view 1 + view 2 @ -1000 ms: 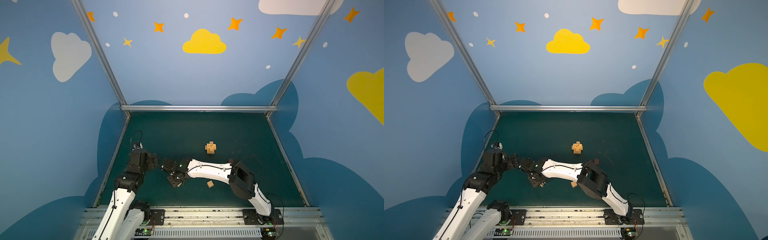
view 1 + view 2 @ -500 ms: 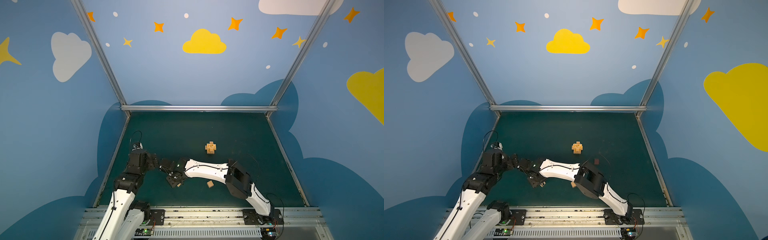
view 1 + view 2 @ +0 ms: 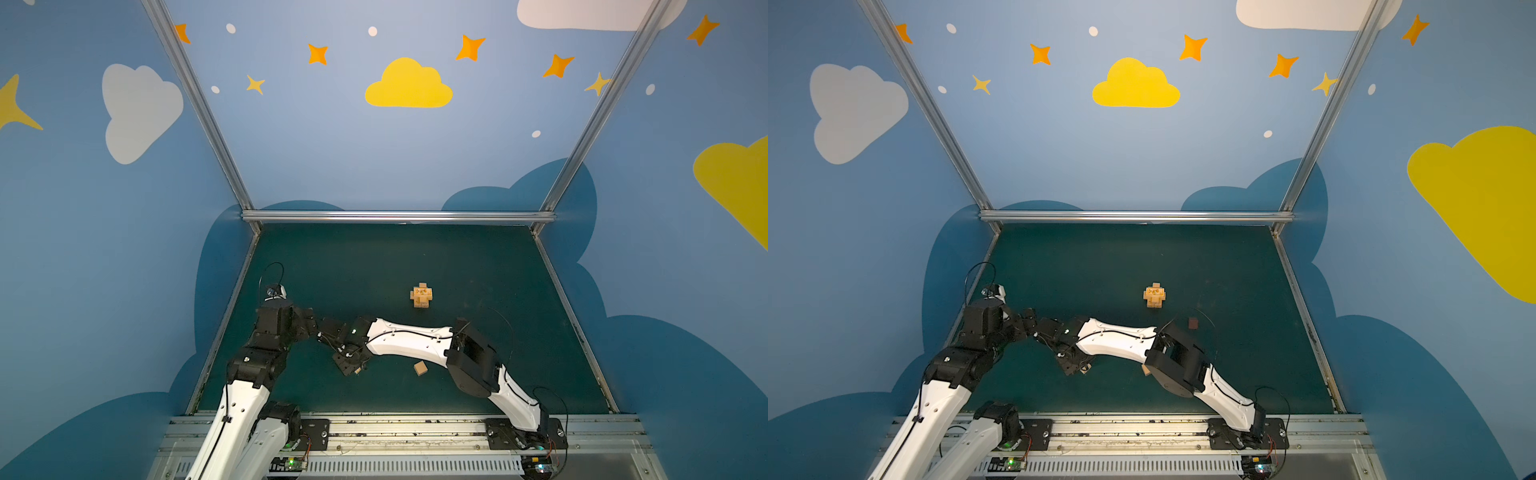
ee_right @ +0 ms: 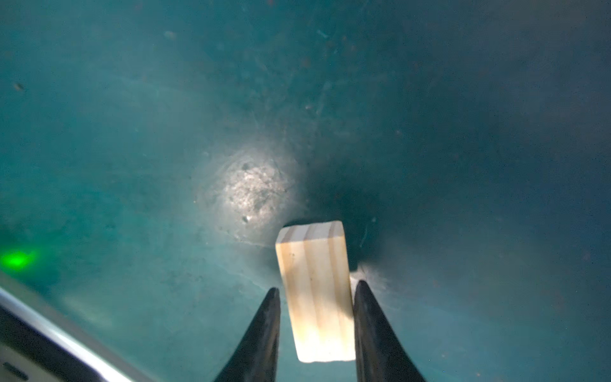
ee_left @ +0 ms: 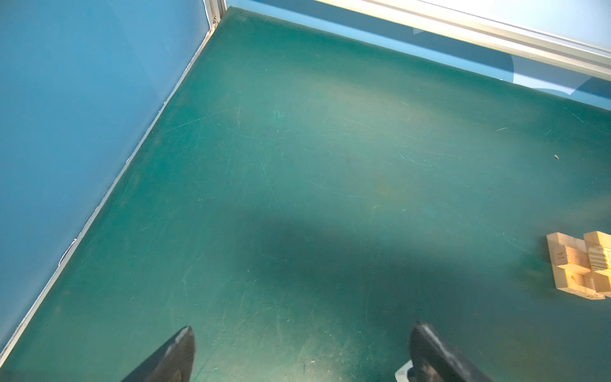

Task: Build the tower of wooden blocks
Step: 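Close the right gripper on the pale plank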

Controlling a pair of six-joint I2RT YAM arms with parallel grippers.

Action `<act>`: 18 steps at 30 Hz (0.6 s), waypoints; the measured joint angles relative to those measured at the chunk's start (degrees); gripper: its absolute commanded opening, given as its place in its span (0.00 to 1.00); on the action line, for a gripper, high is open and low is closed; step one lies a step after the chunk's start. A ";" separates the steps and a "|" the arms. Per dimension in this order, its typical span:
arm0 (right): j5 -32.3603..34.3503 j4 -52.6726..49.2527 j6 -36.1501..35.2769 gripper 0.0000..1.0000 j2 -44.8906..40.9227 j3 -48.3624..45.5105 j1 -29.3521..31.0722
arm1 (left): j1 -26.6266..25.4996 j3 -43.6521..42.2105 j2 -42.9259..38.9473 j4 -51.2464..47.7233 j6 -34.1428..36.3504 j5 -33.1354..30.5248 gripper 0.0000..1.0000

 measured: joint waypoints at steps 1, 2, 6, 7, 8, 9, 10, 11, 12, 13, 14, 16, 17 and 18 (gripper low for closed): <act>0.09 -0.11 -0.02 0.33 0.20 0.09 0.02 | 0.00 0.00 0.00 0.00 0.04 0.00 1.00; 0.15 -0.26 -0.04 0.31 0.33 0.15 0.02 | 0.00 0.00 0.00 0.00 0.07 0.00 1.00; 0.28 -0.63 -0.15 0.28 0.50 0.20 0.02 | -0.02 0.00 0.00 0.00 0.09 0.00 1.00; 0.31 -0.70 -0.17 0.25 0.50 0.22 0.02 | -0.02 0.00 -0.02 0.00 0.09 0.00 1.00; 0.33 -0.72 -0.26 0.24 0.50 0.22 0.02 | -0.02 0.00 -0.04 0.00 0.09 0.00 1.00; 0.35 -0.76 -0.24 0.24 0.50 0.24 0.02 | -0.02 0.00 -0.09 0.00 0.09 0.00 1.00; 0.35 -0.83 -0.26 0.24 0.50 0.24 0.02 | -0.02 0.00 -0.15 0.00 0.09 0.00 1.00; 0.35 -0.85 -0.28 0.24 0.50 0.26 0.02 | -0.02 0.00 -0.24 0.00 0.09 0.00 1.00; 0.37 -0.87 -0.28 0.23 0.50 0.26 0.02 | -0.04 0.00 -0.31 0.00 0.09 0.00 1.00; 0.39 -0.87 -0.28 0.20 0.50 0.26 0.02 | -0.07 0.00 -0.35 0.00 0.11 0.00 1.00; 0.42 -0.87 -0.26 0.19 0.50 0.26 0.02 | -0.07 0.00 -0.37 0.00 0.09 0.00 1.00; 0.48 -0.90 -0.26 0.19 0.50 0.28 0.02 | -0.07 0.00 -0.37 0.00 0.09 0.00 1.00; 0.57 -0.96 -0.26 0.17 0.50 0.28 0.04 | -0.07 0.00 -0.37 0.00 0.11 0.00 1.00; 0.70 -1.03 -0.26 0.15 0.50 0.31 0.04 | -0.07 0.00 -0.39 0.00 0.09 0.00 1.00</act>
